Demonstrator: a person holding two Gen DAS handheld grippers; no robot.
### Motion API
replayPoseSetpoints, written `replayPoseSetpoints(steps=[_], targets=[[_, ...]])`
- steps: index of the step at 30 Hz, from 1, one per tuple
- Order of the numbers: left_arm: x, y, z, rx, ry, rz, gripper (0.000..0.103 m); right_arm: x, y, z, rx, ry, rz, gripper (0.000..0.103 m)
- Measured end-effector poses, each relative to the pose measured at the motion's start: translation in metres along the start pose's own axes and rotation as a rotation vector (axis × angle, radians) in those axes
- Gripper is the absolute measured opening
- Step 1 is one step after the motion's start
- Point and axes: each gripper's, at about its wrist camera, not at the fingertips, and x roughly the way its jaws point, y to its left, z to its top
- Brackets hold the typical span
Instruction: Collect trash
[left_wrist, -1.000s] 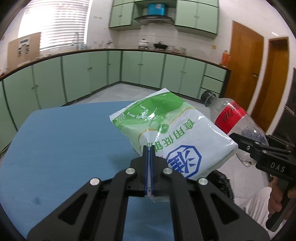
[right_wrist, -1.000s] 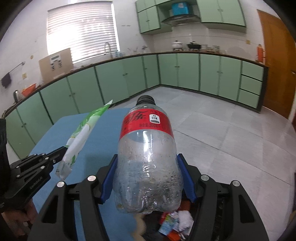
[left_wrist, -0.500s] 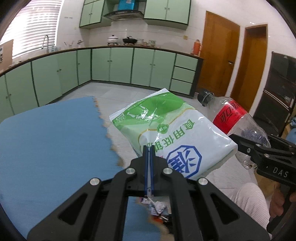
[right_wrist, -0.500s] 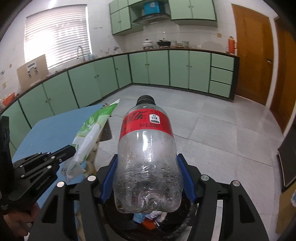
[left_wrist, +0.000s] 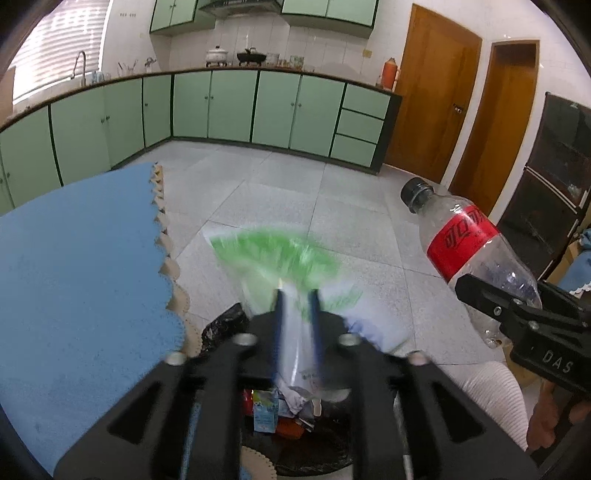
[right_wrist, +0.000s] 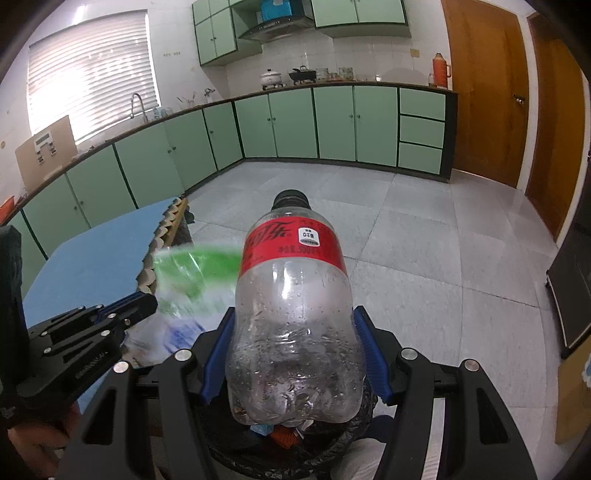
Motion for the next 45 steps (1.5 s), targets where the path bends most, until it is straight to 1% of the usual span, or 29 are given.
replayPoseSetpoints(steps=[1, 4, 5, 6, 7, 14, 18, 21, 24, 26, 29, 36, 40, 45], targets=[[0.000, 0.001, 0.000, -0.001, -0.004, 0.001, 0.043, 0.002, -0.001, 0.000, 0.001, 0.004, 0.001, 0.062], [-0.001, 0.003, 0.000, -0.005, -0.007, 0.011, 0.046, 0.016, 0.001, 0.000, -0.019, 0.034, 0.014, 0.062], [-0.001, 0.006, 0.000, -0.012, -0.007, 0.020, 0.048, 0.021, 0.002, 0.000, -0.028, 0.049, 0.015, 0.068], [-0.001, 0.007, 0.001, -0.017, -0.007, 0.024, 0.049, 0.028, 0.001, -0.002, -0.041, 0.071, 0.016, 0.082], [-0.002, 0.010, 0.000, -0.023, -0.008, 0.032, 0.050, 0.032, 0.003, -0.003, -0.049, 0.078, -0.001, 0.083], [-0.015, 0.024, 0.012, -0.050, -0.041, 0.061, 0.059, 0.025, 0.012, -0.007, -0.074, 0.056, -0.003, 0.084], [-0.032, 0.028, 0.019, -0.054, -0.075, 0.072, 0.065, 0.013, 0.016, -0.003, -0.080, 0.032, -0.005, 0.089], [-0.049, 0.031, 0.026, -0.055, -0.105, 0.077, 0.068, 0.000, 0.022, 0.003, -0.081, 0.006, 0.002, 0.092], [-0.069, 0.033, 0.032, -0.045, -0.138, 0.088, 0.075, -0.015, 0.029, 0.010, -0.088, -0.026, 0.013, 0.095], [-0.086, 0.034, 0.036, -0.042, -0.164, 0.096, 0.083, -0.025, 0.034, 0.016, -0.087, -0.045, 0.023, 0.097], [-0.108, 0.037, 0.040, -0.038, -0.198, 0.106, 0.088, -0.038, 0.041, 0.023, -0.077, -0.066, 0.046, 0.097], [-0.151, 0.044, 0.044, -0.033, -0.245, 0.133, 0.093, -0.069, 0.060, 0.037, -0.079, -0.110, 0.085, 0.097], [-0.173, 0.045, 0.045, -0.019, -0.266, 0.166, 0.094, -0.087, 0.073, 0.039, -0.104, -0.138, 0.099, 0.097], [-0.198, 0.048, 0.040, -0.008, -0.282, 0.185, 0.095, -0.106, 0.088, 0.037, -0.125, -0.162, 0.122, 0.097]])
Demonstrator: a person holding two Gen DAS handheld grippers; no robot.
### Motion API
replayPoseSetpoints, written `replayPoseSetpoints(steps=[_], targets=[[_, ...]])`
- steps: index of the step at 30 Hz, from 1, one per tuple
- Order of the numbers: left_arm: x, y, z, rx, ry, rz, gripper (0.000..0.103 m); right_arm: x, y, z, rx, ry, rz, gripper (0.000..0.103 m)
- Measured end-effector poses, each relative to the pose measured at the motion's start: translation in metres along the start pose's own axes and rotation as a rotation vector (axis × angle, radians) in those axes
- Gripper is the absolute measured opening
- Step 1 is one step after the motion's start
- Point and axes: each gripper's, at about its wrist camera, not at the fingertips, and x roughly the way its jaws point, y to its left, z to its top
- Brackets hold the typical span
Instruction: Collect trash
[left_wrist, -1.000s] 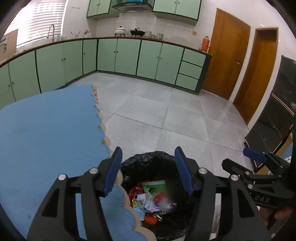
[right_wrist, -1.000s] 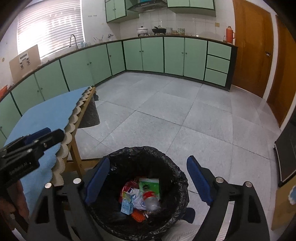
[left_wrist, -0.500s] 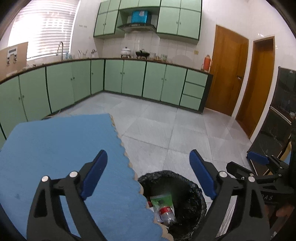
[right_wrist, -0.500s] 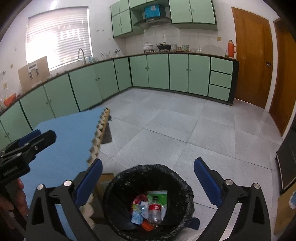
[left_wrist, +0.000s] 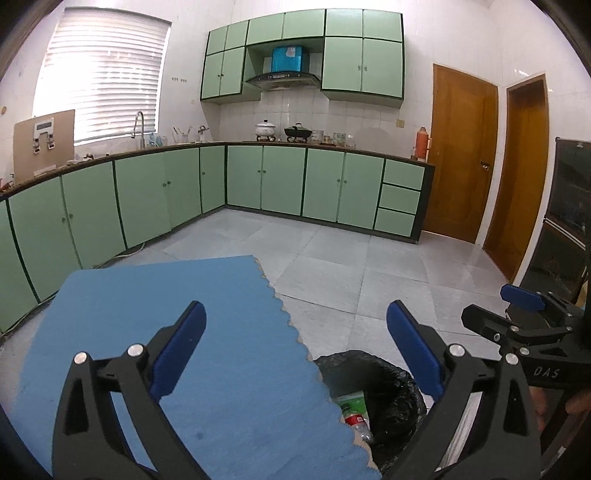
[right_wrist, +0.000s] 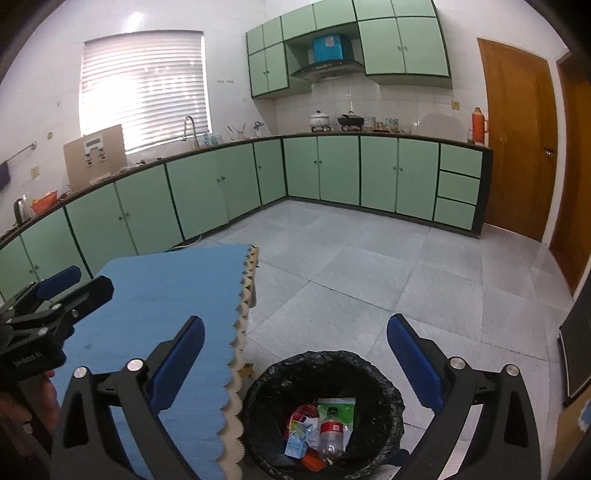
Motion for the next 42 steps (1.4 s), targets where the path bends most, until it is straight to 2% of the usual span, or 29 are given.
replayPoseSetpoints(steps=[16, 25, 42], targets=[[-0.049, 0.006, -0.010, -0.001, -0.018, 0.025, 0.095, -0.037, 0.026, -0.006, -0.024, -0.031, 0.034, 0.097], [-0.057, 0.008, -0.016, -0.002, -0.029, 0.052, 0.095, -0.043, 0.036, -0.011, -0.036, -0.037, 0.049, 0.097], [-0.062, 0.015, -0.018, -0.016, -0.039, 0.057, 0.095, -0.046, 0.047, -0.011, -0.039, -0.045, 0.061, 0.097]])
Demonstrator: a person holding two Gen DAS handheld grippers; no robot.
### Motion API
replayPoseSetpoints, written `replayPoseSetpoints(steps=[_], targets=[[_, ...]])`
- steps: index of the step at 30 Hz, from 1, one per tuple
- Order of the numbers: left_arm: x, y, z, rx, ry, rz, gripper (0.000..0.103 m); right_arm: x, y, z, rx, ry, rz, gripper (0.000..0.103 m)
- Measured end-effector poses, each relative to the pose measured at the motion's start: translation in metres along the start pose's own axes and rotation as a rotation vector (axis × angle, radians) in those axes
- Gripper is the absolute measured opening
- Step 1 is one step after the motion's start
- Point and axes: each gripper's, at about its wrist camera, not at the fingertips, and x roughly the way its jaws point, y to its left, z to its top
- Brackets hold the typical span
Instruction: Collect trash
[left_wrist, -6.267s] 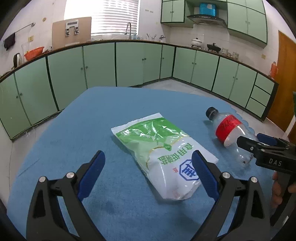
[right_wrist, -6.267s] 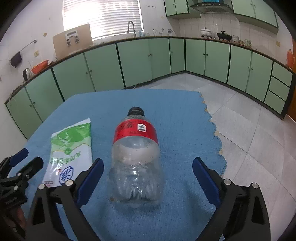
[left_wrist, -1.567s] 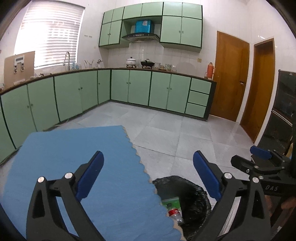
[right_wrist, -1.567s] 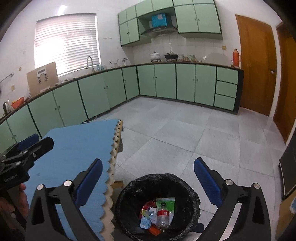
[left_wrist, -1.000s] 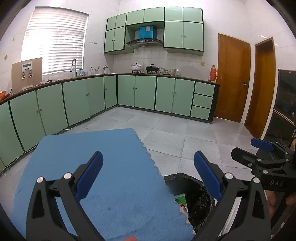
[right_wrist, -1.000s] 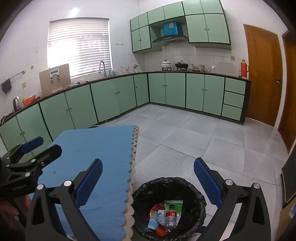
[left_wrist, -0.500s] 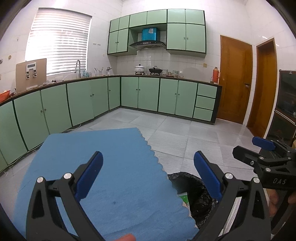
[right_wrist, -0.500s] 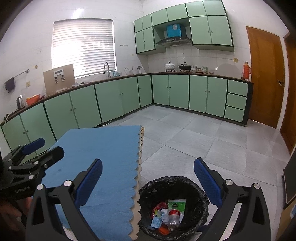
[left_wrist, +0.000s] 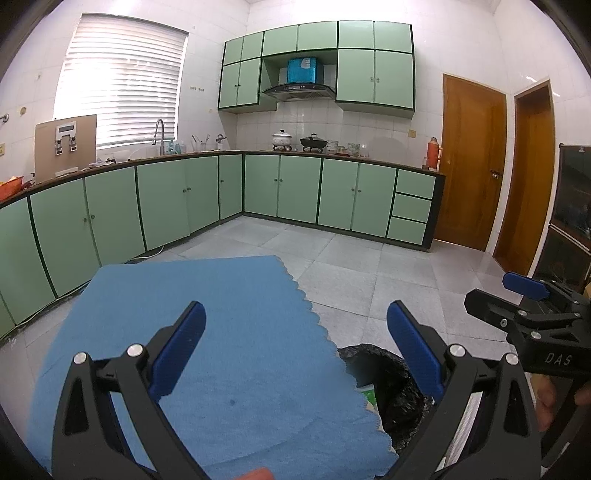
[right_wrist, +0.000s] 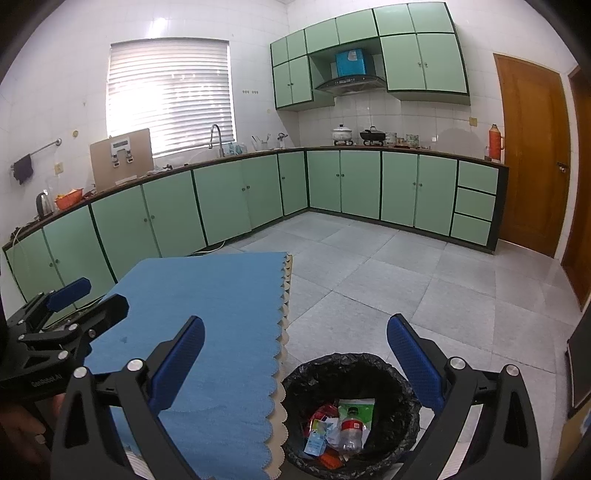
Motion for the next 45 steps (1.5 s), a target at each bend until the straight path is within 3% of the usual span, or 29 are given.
replayPoseSetpoints(steps=[45], targets=[[0.0031, 0.0030, -0.0010, 0.001, 0.006, 0.012, 0.095, 0.0068, 0.0009, -0.0040, 0.008, 0.009, 0.010, 0.097]])
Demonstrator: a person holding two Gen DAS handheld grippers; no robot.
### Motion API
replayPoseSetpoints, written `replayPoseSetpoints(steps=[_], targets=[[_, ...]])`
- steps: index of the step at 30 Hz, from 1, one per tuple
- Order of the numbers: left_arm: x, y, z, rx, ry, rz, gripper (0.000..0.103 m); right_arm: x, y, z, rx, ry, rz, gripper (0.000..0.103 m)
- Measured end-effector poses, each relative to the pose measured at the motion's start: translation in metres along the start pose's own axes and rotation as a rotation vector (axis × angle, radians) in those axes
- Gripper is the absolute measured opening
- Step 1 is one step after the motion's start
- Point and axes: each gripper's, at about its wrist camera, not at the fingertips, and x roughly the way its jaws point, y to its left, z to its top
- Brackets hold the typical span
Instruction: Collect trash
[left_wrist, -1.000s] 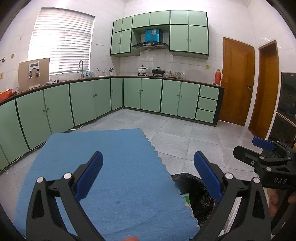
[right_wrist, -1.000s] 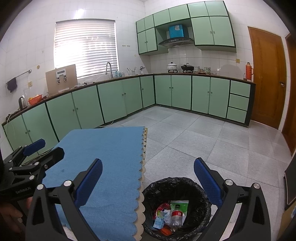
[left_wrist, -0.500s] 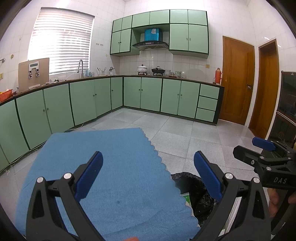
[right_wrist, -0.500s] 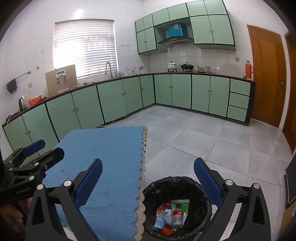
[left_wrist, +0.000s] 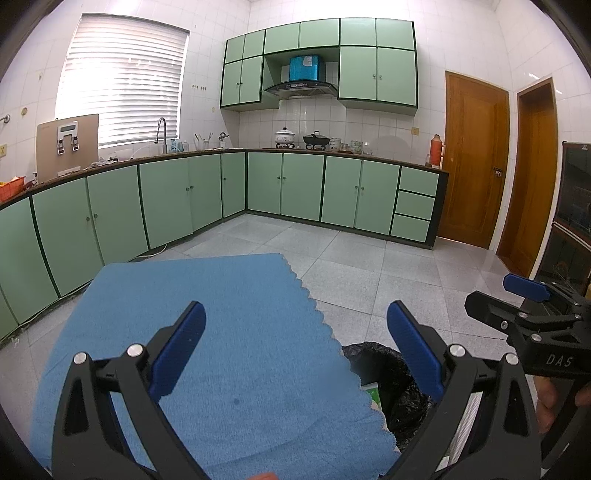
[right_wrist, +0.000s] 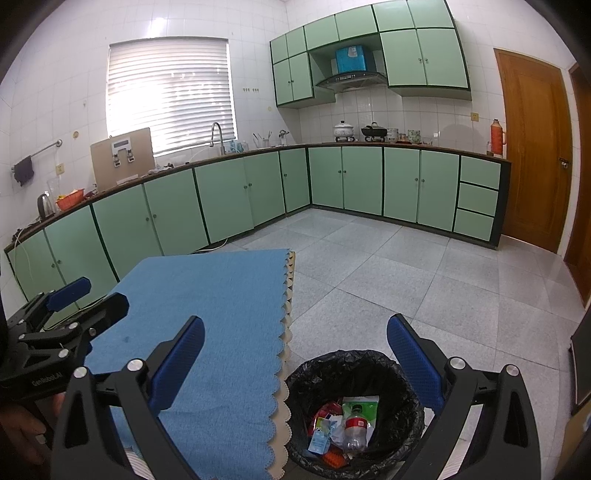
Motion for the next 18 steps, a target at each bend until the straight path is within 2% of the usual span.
replayPoseSetpoints(steps=[18], targets=[[-0.0004, -0.0010, -0.0027, -0.001, 0.007, 0.003, 0.095, 0.0044, -0.0016, -0.0048, 0.005, 0.006, 0.000, 0.097]])
